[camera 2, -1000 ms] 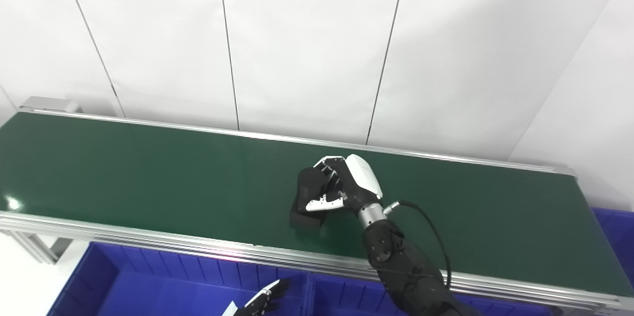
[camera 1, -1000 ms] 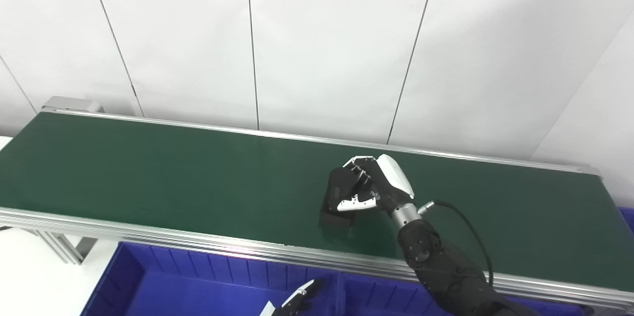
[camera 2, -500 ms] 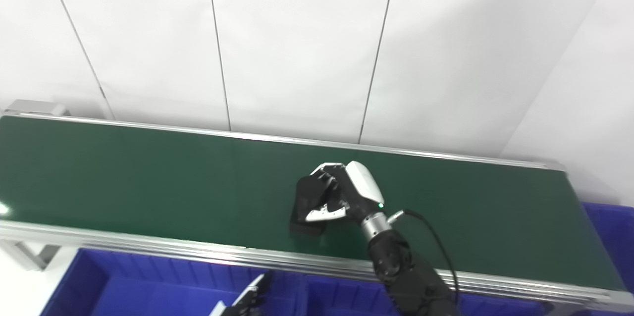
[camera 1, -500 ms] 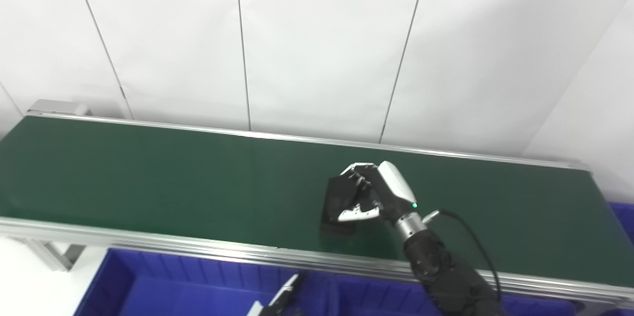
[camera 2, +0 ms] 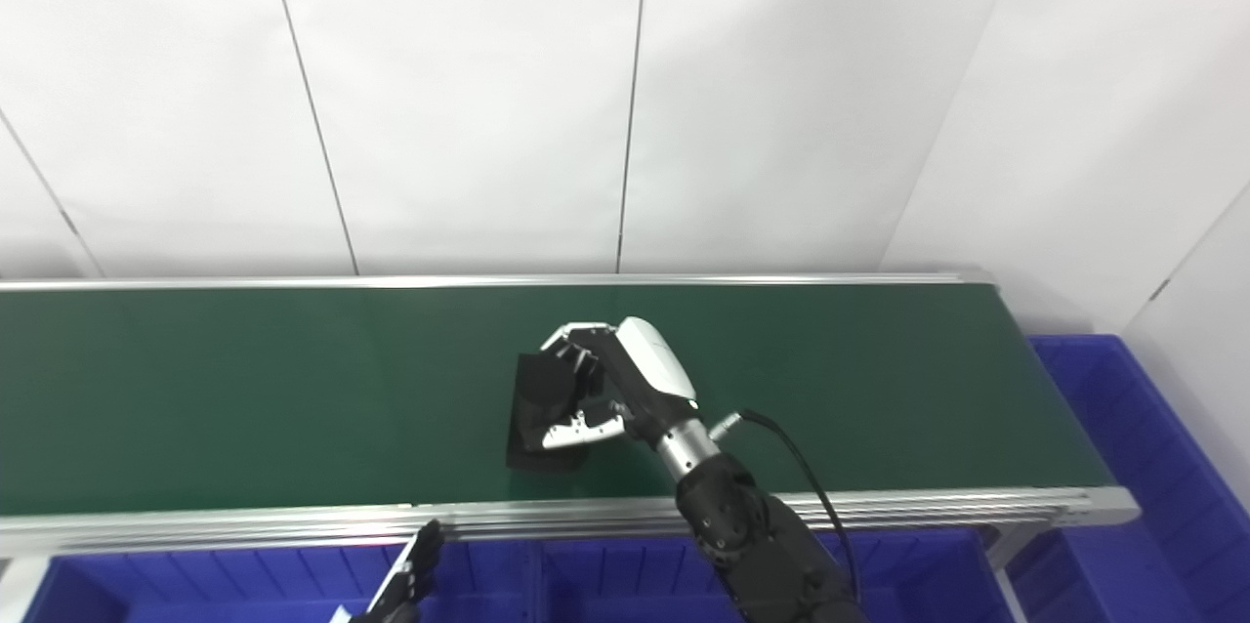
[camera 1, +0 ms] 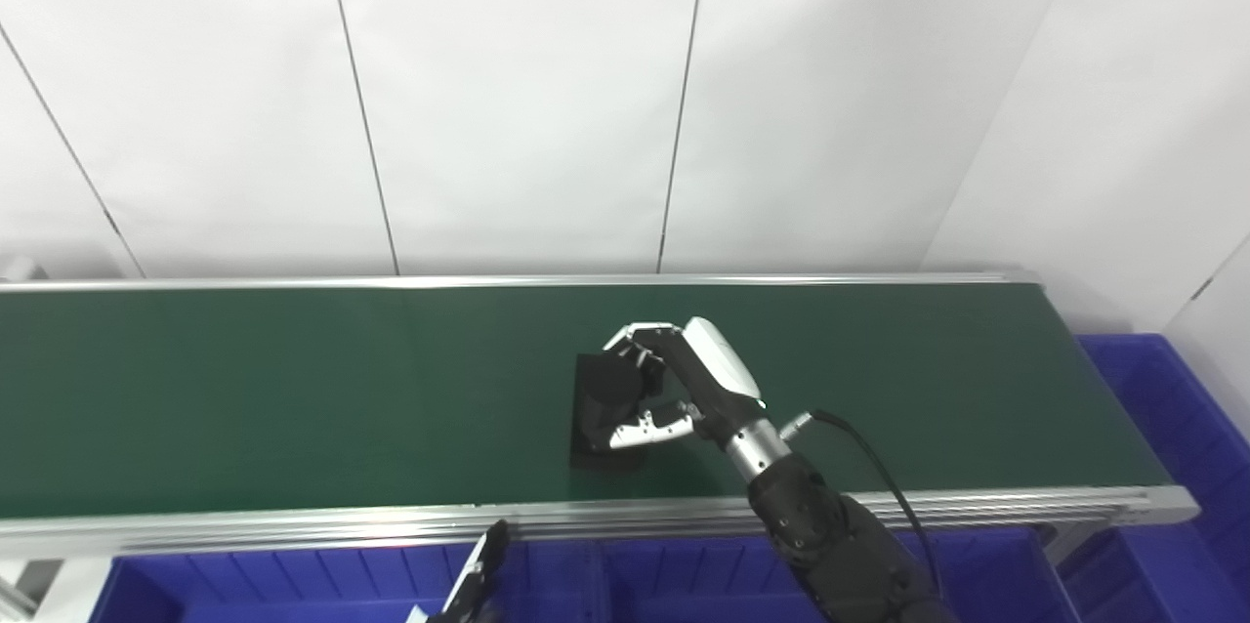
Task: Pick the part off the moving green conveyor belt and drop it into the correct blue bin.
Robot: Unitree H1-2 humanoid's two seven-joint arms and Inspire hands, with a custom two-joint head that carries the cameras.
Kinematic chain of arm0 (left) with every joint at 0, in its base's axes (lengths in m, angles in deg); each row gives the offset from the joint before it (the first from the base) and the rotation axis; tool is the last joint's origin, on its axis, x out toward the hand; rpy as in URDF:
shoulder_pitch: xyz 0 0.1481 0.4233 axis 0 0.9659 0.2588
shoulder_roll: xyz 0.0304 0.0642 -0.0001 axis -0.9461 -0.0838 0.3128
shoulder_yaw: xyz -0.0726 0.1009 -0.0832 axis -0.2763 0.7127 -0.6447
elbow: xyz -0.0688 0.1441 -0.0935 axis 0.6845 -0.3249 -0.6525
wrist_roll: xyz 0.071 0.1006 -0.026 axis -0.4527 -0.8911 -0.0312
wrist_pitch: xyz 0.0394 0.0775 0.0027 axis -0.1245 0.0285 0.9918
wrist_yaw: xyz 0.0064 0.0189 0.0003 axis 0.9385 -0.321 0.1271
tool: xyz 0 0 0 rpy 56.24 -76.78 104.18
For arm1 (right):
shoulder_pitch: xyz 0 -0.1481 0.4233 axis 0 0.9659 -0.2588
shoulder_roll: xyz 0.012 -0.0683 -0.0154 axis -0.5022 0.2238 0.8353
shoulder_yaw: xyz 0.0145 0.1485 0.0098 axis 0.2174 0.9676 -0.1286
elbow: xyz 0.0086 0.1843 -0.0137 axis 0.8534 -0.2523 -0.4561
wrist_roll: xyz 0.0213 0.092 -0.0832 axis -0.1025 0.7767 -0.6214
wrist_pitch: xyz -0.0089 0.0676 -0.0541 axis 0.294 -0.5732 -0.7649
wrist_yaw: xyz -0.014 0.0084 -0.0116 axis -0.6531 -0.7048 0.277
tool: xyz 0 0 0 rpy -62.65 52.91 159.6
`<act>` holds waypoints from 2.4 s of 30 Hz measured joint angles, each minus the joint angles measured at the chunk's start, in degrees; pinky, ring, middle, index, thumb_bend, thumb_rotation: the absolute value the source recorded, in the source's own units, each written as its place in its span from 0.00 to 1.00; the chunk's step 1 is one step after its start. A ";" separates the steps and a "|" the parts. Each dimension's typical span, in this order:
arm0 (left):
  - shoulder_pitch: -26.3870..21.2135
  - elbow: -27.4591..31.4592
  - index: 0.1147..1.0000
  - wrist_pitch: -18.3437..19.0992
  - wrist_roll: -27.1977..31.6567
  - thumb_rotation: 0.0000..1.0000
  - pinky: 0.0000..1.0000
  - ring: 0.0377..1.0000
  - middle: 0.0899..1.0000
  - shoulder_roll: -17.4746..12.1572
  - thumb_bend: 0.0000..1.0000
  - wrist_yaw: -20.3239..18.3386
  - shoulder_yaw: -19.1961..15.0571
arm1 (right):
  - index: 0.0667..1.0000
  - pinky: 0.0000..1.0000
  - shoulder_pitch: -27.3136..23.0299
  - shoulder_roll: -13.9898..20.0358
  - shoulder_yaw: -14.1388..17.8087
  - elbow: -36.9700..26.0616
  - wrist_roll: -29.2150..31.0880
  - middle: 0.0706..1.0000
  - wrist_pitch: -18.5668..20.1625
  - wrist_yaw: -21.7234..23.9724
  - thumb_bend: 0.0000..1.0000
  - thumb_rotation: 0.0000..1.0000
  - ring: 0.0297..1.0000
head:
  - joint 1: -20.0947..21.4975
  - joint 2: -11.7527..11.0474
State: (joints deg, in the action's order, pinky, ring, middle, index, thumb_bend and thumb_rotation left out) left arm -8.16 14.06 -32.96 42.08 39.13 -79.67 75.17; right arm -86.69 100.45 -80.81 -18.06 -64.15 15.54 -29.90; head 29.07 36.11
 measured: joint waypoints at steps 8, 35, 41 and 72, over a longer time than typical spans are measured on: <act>0.80 4.11 1.00 -0.03 3.00 1.00 1.00 1.00 0.99 -0.04 0.62 -6.27 -6.40 | 0.47 0.31 8.49 0.11 4.59 -14.70 -1.06 0.41 8.66 3.07 0.52 0.00 0.36 | 5.20 4.66; -1.03 7.41 0.96 2.84 8.73 0.97 1.00 0.98 0.94 -0.67 0.68 -11.30 -14.60 | 0.48 0.24 32.26 3.17 13.99 -46.60 -4.12 0.36 22.97 11.73 0.52 0.00 0.28 | 12.06 11.70; -1.20 6.88 0.96 2.89 9.35 0.97 1.00 0.97 0.93 -0.71 0.67 -11.36 -15.08 | 0.49 0.24 35.56 4.10 16.20 -49.60 -4.52 0.38 24.01 12.82 0.52 0.00 0.29 | 11.45 11.62; -0.45 8.38 0.96 4.58 9.50 0.97 0.97 0.96 0.94 -1.24 0.65 -12.45 -15.19 | 0.48 0.38 40.54 7.07 18.51 -45.99 -12.79 0.42 24.71 11.46 0.52 0.01 0.44 | 10.39 11.09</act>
State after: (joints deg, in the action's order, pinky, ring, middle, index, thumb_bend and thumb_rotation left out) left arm -8.61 22.44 -28.38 51.58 37.89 -92.12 59.99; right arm -46.15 107.52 -62.30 -64.05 -76.95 40.25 -18.44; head 39.46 47.20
